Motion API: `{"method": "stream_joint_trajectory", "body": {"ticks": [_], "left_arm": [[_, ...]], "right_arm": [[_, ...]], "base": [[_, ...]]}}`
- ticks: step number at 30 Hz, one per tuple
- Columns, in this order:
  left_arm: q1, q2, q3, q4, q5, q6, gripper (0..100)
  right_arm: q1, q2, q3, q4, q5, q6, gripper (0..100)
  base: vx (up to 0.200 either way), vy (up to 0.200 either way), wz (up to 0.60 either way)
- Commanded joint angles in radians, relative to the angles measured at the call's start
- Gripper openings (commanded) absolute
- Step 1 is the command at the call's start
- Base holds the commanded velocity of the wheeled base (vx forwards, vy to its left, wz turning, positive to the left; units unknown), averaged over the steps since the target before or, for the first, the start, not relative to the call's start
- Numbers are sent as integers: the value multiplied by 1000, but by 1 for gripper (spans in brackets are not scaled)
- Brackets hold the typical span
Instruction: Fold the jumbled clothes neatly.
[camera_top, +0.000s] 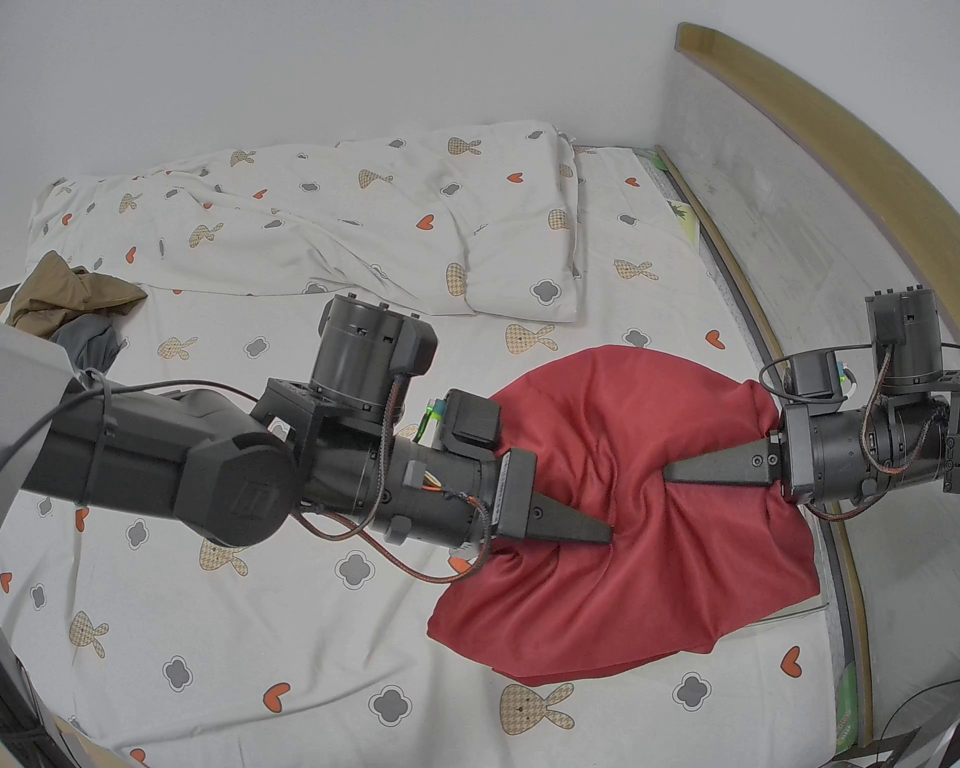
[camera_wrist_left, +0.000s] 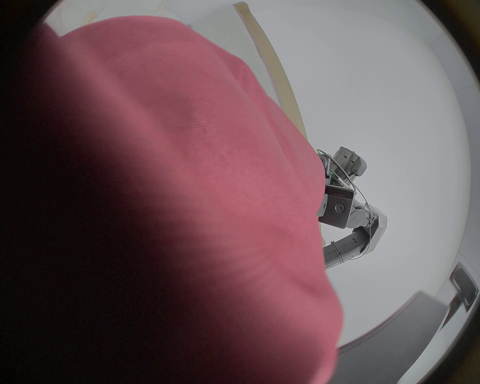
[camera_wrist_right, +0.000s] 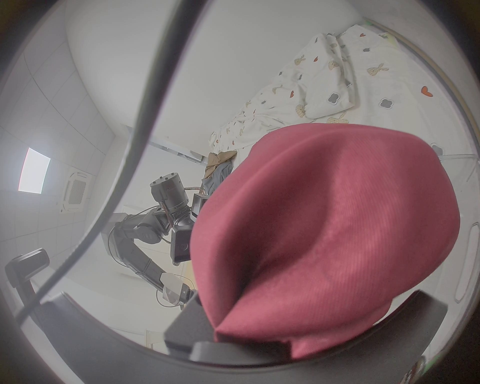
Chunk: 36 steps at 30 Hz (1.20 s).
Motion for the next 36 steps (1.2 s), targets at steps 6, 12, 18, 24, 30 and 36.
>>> {"method": "stream_joint_trajectory", "body": {"ticks": [6,12,18,24,30,36], "left_arm": [[-22,51,-57,4,0,-3,0],[-38,80,-77,1,0,-3,0],[-54,124,-103,2,0,-3,0],[-64,184,-120,-1,0,-5,0],[-64,230,-146,-2,0,-3,0],[-47,235,-175,-1,0,-5,0]], "right_arm": [[-40,3,4,-1,0,-2,0],[-59,6,13,-3,-2,-7,0],[-94,17,24,-3,0,-9,0],[-129,35,65,-6,-2,-15,0],[-163,112,94,-9,0,-85,0],[-198,155,79,-12,8,-119,0]], "base": [[0,0,0],[0,0,0],[0,0,0],[0,0,0],[0,0,0],[0,0,0]]}}
